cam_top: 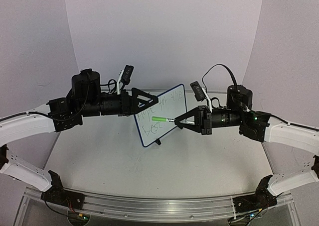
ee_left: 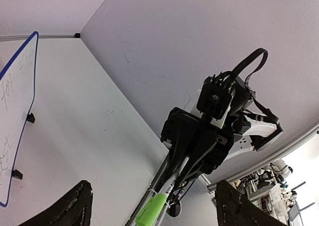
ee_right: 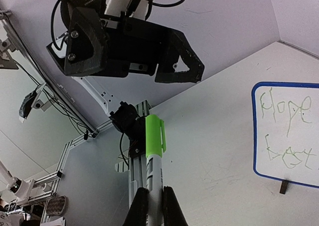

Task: Write a sentence on the whiteboard
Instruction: Adjust the pen cap from the whiteboard marker.

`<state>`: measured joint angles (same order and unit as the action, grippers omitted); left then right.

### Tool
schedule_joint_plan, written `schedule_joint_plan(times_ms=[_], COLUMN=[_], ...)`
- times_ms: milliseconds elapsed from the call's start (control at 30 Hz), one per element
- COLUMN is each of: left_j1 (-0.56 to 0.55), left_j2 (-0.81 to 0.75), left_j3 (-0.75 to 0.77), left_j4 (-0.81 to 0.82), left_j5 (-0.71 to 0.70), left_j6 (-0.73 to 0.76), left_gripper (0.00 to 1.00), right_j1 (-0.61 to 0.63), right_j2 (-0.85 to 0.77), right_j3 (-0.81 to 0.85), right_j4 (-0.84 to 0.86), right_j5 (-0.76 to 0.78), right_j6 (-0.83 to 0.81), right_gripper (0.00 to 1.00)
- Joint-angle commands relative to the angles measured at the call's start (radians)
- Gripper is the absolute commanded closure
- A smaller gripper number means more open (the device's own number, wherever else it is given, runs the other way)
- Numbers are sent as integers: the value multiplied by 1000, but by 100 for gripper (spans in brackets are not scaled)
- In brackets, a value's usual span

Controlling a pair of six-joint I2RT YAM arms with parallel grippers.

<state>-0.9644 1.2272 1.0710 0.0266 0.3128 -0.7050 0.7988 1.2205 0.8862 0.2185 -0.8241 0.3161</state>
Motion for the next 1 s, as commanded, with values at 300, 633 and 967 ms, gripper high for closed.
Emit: schedule_joint_plan(times_ms=[300,633,967], left_j1=[4,6,6], left_j2=[51,35,42], left_j3=[13,-14,-17], left_j4=[44,66,88], left_j5=[144,144,157], left_j6=[-93,-108,-115], left_gripper=[36,55,69], right_j1=[12,13,13], right_j2=[-27,-39,-53], right_j3=[42,35,21], right_j4=[73,81,88], right_j5=[26,62,71], right_j6=[-45,-44,-34], right_gripper=[100,100,100])
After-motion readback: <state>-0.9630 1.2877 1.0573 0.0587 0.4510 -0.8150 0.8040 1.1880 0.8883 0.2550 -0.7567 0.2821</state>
